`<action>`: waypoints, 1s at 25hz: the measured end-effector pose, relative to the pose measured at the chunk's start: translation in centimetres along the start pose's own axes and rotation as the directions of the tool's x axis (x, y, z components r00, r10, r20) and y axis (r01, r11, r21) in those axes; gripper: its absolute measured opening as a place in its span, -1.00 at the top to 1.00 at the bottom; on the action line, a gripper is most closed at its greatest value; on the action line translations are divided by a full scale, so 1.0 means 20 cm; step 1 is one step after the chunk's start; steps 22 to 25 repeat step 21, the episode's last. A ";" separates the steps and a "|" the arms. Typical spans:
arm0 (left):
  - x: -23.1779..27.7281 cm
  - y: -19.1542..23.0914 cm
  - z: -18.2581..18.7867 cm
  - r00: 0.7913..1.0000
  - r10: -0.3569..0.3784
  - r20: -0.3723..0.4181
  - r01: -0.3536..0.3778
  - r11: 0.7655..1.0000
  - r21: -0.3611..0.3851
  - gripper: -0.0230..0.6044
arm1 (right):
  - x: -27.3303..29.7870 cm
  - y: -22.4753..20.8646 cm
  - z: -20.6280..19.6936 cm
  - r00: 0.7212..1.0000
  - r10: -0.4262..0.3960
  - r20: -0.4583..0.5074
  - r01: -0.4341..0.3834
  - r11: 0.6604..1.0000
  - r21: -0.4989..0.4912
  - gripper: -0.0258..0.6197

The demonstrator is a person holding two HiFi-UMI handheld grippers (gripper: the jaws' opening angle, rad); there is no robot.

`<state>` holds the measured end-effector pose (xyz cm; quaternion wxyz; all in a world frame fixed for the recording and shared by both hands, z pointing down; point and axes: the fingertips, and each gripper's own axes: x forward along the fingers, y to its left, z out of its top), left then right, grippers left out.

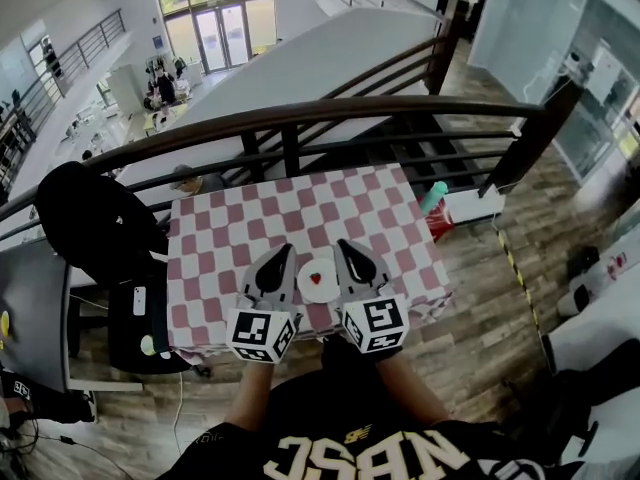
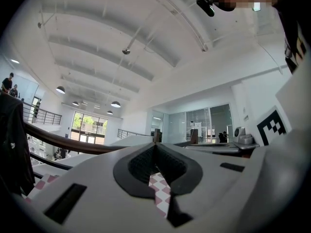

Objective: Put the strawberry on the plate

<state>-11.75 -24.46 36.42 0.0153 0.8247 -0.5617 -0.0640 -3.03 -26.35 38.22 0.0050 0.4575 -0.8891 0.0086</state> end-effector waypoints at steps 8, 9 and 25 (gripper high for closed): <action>0.06 0.02 -0.02 0.999 -0.001 0.047 0.003 1.000 -0.029 0.90 | 0.00 -0.04 -0.05 0.999 -0.028 -0.018 0.028 1.000 0.007 0.86; 0.07 0.01 -0.03 0.999 -0.003 0.042 0.005 1.000 -0.031 0.90 | 0.00 -0.05 -0.06 0.999 -0.031 -0.020 0.031 0.999 0.008 0.86; 0.20 -0.01 -0.14 0.999 -0.032 -0.001 0.032 0.999 -0.041 0.90 | 0.07 -0.16 -0.12 0.998 -0.043 -0.051 0.044 0.999 0.013 0.86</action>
